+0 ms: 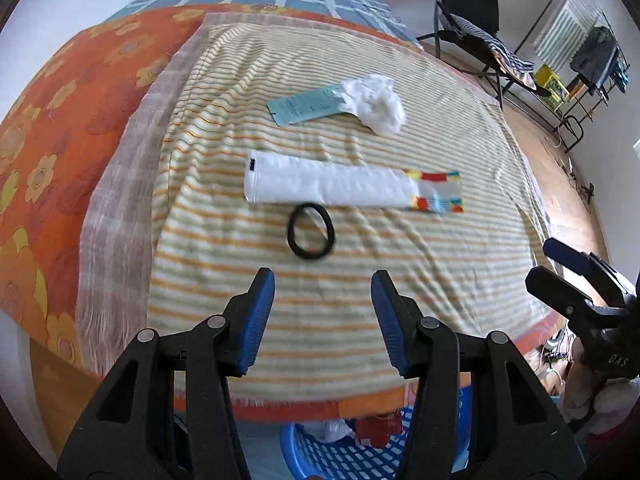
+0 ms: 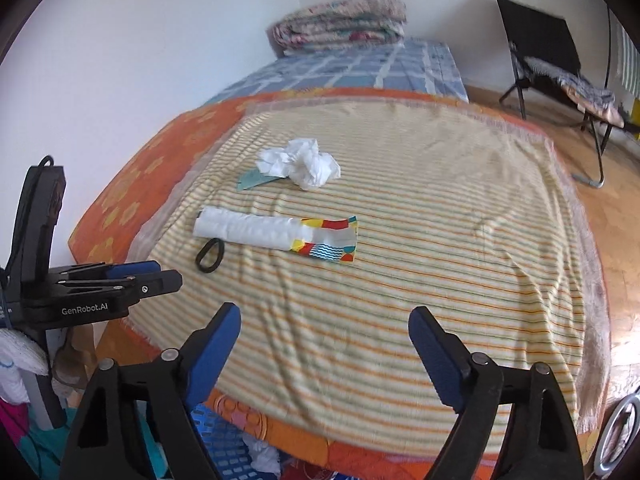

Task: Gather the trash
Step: 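Move both tools back over the white tube and black hair tie, then grasp the black hair tie with the left tool while the right tool grasps the white tube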

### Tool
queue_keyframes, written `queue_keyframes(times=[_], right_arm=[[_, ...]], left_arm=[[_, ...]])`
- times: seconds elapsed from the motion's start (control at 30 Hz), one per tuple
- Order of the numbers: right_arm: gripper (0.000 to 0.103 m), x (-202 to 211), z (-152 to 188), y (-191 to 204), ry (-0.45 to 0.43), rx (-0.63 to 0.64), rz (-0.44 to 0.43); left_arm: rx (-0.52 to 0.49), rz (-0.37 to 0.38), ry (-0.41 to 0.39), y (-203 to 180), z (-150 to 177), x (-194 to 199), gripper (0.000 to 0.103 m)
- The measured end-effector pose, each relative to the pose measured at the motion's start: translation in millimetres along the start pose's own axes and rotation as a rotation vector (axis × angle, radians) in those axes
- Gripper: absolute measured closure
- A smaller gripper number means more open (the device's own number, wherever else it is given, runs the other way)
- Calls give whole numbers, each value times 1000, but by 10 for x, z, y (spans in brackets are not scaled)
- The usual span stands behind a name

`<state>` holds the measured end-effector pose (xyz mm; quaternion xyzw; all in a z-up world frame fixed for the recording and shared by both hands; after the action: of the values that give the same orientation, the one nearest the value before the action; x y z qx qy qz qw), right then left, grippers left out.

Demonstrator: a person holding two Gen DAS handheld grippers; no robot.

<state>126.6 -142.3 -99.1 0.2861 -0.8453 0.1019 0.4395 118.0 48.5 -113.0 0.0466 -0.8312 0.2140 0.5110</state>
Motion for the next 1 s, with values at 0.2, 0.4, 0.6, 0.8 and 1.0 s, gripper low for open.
queue_keyframes(times=[0.2, 0.4, 0.6, 0.8, 1.0], right_arm=[[25, -258, -161, -211, 52, -76, -51], [33, -518, -261, -304, 89, -137, -105], [39, -695, -366, -342, 97, -163, -115], [47, -883, -398, -405, 119, -197, -124], [57, -1023, -388, -449, 134, -244, -141]], left_arm=[[61, 15, 38, 114, -240, -193, 67], [105, 18, 73, 150, -370, -375, 73], [106, -12, 81, 128, -427, -498, 80], [100, -35, 84, 130, -429, -576, 96], [86, -38, 75, 95, -446, -578, 99]])
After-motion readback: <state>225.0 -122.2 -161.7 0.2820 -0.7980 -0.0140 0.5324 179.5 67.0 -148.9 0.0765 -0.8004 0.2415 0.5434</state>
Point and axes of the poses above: each gripper's, at about its wrist camera, not at the fingertips, and x roughly against the way its jaws point, y to its left, z to its underside, the point moved 1 cm from there along -x, roughly the way its jaws point, and after that the axes turned 10 degrees about x, right-handed, at the moved point
